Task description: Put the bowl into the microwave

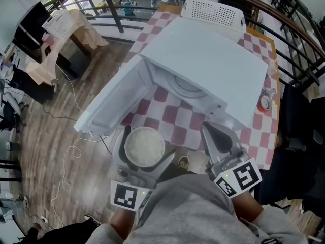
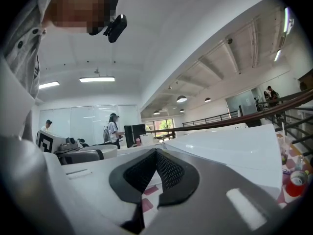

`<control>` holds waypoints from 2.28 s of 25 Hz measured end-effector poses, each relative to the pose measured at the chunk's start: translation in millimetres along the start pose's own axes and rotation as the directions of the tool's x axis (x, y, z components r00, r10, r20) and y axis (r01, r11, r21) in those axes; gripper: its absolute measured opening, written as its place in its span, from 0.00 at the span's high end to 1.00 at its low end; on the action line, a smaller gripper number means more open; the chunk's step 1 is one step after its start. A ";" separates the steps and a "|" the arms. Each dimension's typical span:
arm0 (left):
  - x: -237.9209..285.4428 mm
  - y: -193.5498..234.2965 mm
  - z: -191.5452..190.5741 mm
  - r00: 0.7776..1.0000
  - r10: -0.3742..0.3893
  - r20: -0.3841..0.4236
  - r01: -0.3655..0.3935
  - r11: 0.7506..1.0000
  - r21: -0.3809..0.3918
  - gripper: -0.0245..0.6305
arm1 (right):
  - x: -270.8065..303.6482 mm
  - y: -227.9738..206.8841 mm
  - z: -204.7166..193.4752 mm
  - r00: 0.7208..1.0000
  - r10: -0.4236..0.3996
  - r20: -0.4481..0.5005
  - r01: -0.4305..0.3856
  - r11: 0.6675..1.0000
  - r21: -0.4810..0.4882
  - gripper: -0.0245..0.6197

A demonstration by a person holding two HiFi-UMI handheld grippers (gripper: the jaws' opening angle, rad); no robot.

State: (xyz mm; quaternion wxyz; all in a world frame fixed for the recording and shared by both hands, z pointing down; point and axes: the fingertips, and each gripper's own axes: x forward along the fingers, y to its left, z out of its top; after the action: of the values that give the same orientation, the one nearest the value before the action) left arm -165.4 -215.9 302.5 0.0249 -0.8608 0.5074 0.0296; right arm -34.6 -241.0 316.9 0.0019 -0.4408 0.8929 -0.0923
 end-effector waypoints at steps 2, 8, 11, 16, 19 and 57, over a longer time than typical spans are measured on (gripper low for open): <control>4.8 2.6 -2.2 1.000 -0.019 0.003 0.019 1.000 -0.004 0.14 | 2.6 -1.1 1.1 1.000 -0.017 0.000 0.017 1.000 -0.001 0.97; 30.8 18.1 -12.7 0.994 -0.107 -0.015 0.107 0.994 -0.017 0.14 | 16.6 -8.4 8.5 0.995 -0.095 0.006 0.095 0.995 -0.007 0.97; 50.2 28.0 -29.0 0.984 -0.167 -0.067 0.164 0.985 -0.048 0.14 | 25.3 -15.2 14.9 0.987 -0.159 0.009 0.159 0.987 -0.004 0.97; 88.1 35.9 -41.3 0.964 -0.257 -0.070 0.253 0.966 -0.061 0.14 | 31.6 -29.4 25.2 0.967 -0.253 0.015 0.253 0.967 -0.001 0.97; 108.1 38.3 -53.2 0.947 -0.313 -0.076 0.308 0.949 -0.066 0.14 | 35.9 -36.5 28.0 0.951 -0.307 0.023 0.307 0.952 -0.007 0.97; 279.6 13.8 -251.0 0.810 -0.417 -0.413 0.481 0.875 0.058 0.14 | -70.2 -93.5 34.8 0.600 -0.790 0.123 0.790 0.610 0.059 0.96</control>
State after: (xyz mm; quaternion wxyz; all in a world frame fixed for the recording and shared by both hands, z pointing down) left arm -35.9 -484.7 531.3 -0.0007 -0.9400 0.2844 -0.1886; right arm 84.8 -247.0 292.9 0.0216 -0.7950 0.6039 -0.0528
